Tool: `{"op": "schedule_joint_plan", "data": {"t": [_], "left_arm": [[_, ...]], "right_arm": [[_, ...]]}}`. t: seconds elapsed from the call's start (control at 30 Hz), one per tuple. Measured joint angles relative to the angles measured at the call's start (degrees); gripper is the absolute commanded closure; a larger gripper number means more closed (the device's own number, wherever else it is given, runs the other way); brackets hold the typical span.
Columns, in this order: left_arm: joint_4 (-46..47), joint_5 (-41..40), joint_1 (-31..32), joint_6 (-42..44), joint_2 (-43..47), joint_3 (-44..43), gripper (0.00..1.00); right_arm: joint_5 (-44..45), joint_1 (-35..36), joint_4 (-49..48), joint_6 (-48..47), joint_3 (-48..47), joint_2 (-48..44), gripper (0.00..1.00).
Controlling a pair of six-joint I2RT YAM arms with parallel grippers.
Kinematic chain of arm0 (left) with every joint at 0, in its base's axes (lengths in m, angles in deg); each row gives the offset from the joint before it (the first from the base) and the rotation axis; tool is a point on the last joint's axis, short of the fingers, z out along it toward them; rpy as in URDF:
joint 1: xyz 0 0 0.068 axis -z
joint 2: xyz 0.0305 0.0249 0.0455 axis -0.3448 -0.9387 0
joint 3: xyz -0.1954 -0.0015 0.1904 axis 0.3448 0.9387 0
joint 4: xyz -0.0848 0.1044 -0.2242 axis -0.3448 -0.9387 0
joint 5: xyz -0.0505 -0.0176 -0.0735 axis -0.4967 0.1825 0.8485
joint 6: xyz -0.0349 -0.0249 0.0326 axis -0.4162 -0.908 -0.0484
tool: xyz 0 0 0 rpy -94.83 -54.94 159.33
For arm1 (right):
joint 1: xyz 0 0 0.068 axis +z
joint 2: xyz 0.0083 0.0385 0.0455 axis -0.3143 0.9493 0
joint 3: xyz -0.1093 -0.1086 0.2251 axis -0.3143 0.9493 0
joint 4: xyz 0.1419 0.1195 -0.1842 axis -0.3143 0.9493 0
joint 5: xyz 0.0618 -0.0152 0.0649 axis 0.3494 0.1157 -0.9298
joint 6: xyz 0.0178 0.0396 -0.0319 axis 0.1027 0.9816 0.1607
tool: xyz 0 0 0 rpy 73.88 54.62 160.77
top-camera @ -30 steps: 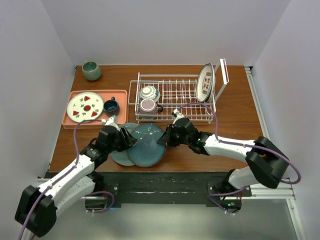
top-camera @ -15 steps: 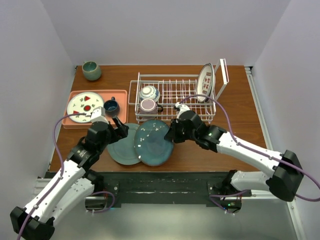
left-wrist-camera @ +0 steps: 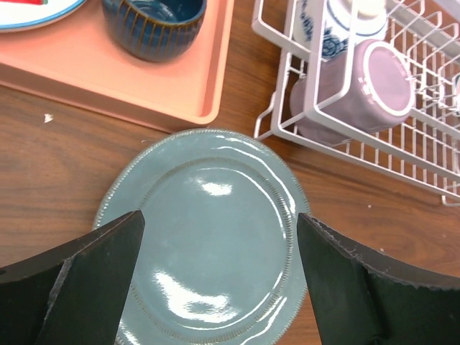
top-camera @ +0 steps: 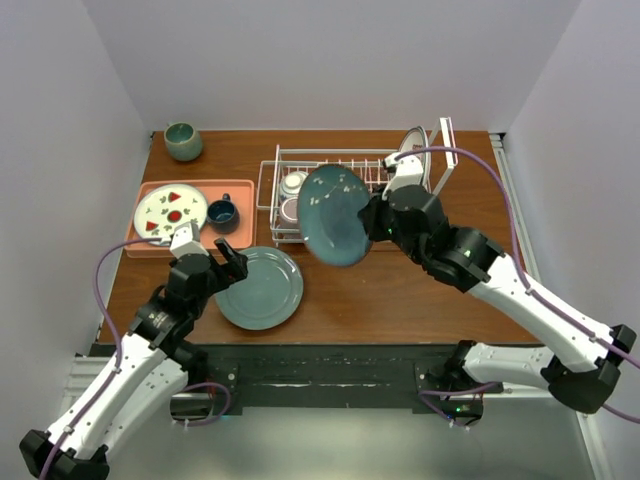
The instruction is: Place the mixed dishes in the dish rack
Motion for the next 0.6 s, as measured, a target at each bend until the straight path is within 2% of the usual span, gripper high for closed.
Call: {"op": "schedule_joint_plan", "data": {"t": [0.17, 0.33, 0.6], "left_arm": [[-0.02, -0.57, 0.00, 0.00, -0.46, 0.63, 0.07], [-0.02, -0.96, 0.00, 0.00, -0.46, 0.63, 0.07], [-0.02, -1.44, 0.00, -0.02, -0.48, 0.66, 0.06]], "right_arm": [[11.72, -0.02, 2.51, -5.79, -6.40, 2.27, 1.00], [24.72, -0.57, 0.79, -12.31, -11.23, 8.00, 1.00], [35.21, -3.37, -3.98, -21.16, -12.68, 17.51, 1.00]]}}
